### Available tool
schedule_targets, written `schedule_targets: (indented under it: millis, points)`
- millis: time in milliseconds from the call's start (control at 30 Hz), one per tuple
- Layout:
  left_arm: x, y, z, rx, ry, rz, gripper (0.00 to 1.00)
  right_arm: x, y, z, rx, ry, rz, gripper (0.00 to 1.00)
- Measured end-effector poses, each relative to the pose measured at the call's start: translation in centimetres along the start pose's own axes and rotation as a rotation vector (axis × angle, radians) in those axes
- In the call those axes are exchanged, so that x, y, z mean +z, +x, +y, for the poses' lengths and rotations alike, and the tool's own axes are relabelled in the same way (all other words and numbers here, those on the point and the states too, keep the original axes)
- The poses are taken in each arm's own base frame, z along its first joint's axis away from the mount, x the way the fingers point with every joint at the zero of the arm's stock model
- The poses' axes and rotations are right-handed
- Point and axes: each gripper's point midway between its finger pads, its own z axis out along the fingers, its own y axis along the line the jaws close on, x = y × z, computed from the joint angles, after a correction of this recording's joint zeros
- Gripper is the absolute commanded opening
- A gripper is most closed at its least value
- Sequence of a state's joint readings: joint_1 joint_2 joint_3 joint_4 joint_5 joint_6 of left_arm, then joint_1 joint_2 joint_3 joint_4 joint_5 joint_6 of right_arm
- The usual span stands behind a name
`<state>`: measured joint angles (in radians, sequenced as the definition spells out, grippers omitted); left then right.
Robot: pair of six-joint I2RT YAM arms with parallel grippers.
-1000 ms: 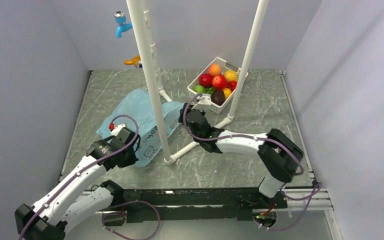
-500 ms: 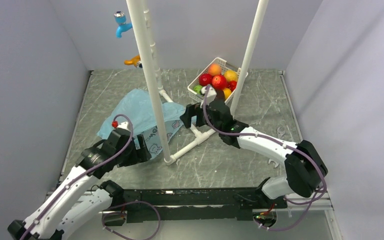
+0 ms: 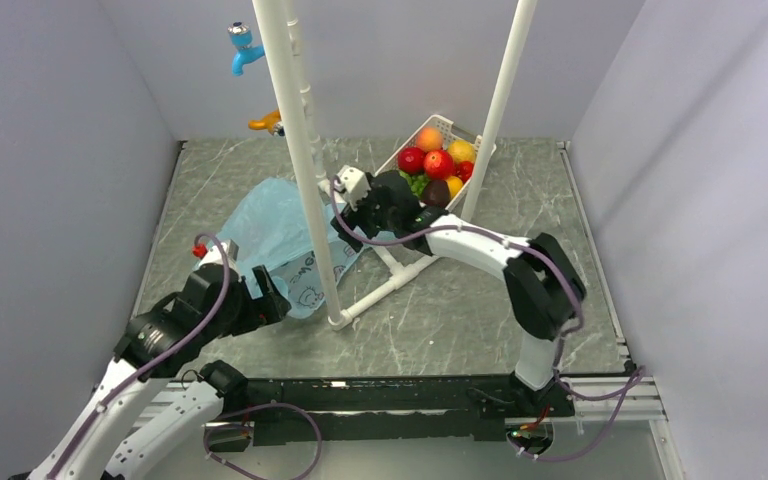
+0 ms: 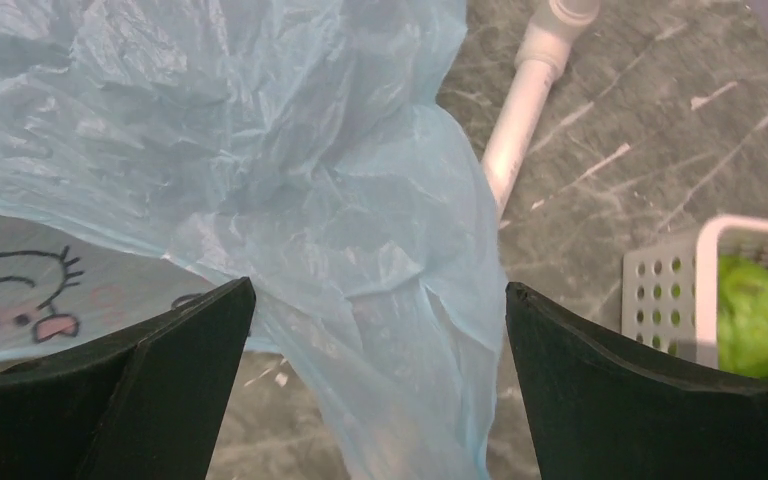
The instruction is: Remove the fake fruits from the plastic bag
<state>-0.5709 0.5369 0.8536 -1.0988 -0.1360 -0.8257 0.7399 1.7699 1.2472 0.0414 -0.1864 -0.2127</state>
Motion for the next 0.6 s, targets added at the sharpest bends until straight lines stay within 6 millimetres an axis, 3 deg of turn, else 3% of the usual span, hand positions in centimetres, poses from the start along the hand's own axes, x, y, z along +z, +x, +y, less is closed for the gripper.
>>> schedule_targets:
  millis: [100,233,367,500,600]
  points:
    - [1.0,-0.4,0.5,0.010,-0.070,0.011,0.93,2.6,0.5,-0.3,-0.055,-0.025,0.040,0.99]
    - [2.5,-1.4,1.3,0.033,-0.200,0.019,0.79,4.2,1.1,0.1,-0.100,-0.054,0.066,0.98]
    - [3.2,-2.0,2.1,0.048,-0.263,0.000,0.62,5.0,1.2,0.1,-0.125,-0.027,0.073,0.81]
    - [3.1,-2.7,2.4,0.058,-0.280,-0.039,0.67,5.8,1.5,-0.2,-0.138,0.013,0.077,0.95]
    - [3.1,-2.9,2.5,0.068,-0.282,-0.047,0.62,5.7,1.7,0.2,-0.140,-0.008,0.079,1.00]
